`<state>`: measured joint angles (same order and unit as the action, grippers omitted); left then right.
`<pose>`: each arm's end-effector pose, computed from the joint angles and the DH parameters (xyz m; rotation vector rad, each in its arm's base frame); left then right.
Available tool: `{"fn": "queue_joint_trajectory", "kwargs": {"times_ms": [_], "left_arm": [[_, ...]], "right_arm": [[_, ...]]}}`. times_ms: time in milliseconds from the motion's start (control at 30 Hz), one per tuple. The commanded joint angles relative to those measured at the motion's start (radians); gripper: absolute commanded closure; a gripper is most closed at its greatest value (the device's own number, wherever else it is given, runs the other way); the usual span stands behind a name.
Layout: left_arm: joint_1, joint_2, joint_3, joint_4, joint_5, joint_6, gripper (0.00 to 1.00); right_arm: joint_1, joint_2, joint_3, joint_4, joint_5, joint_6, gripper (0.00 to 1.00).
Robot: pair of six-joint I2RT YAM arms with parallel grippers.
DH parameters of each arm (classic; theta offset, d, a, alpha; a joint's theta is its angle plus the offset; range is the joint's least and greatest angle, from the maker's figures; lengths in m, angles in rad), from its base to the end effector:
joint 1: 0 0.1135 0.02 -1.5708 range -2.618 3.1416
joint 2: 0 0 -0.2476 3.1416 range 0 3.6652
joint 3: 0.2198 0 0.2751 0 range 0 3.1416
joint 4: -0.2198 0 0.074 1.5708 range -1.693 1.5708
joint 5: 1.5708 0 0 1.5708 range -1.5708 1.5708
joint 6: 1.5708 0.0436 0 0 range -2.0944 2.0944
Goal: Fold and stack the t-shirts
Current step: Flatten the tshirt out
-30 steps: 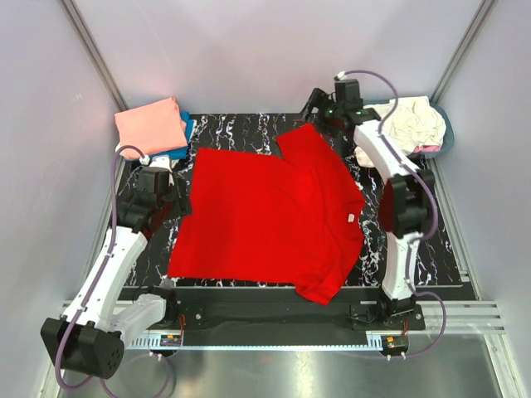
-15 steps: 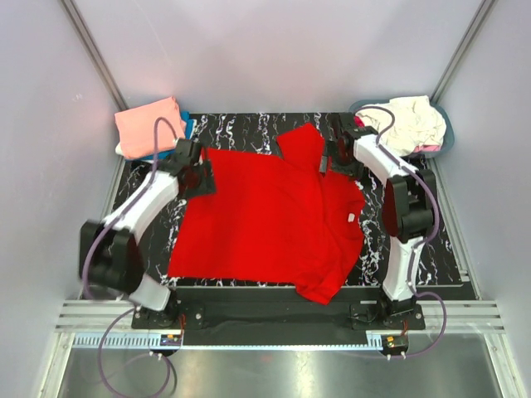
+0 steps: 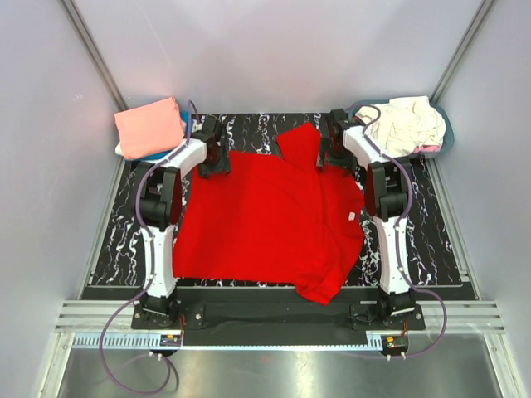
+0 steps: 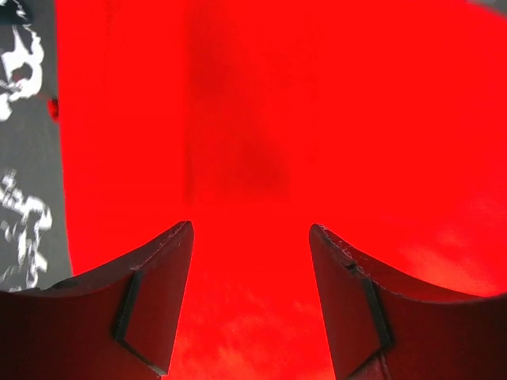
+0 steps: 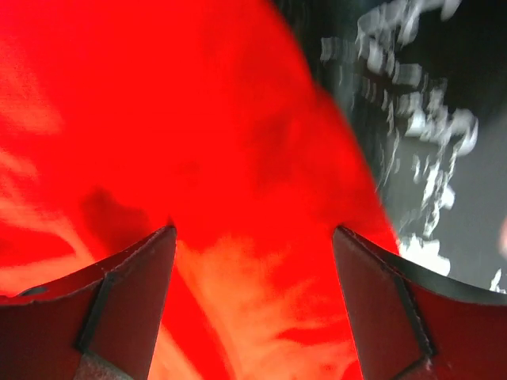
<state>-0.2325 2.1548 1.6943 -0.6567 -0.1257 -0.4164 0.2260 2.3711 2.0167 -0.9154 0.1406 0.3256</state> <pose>0.4635 -0.1041 0.1491 -0.2840 2.6575 -0.0372 0.4935 0.1072 0.1371 0.1701 2.8084 -0.0745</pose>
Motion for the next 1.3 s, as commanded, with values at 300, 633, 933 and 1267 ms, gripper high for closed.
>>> {"fn": "queue_joint_trajectory", "kwargs": {"times_ms": [300, 633, 933, 1267], "left_arm": [[0.144, 0.178, 0.271, -0.076, -0.022, 0.001, 0.47], [0.154, 0.356, 0.602, -0.156, 0.015, 0.05, 0.42], [0.148, 0.13, 0.55, -0.101, 0.025, 0.074, 0.33], [0.081, -0.378, 0.172, -0.215, 0.055, 0.056, 0.3]], "right_arm": [[-0.07, 0.358, 0.582, -0.12, -0.082, -0.028, 0.15], [-0.085, 0.416, 0.685, 0.035, -0.133, -0.007, 0.13], [-0.085, 0.234, 0.568, 0.151, -0.084, 0.03, 0.1], [-0.068, -0.307, 0.225, 0.038, -0.049, 0.081, 0.09]]}}
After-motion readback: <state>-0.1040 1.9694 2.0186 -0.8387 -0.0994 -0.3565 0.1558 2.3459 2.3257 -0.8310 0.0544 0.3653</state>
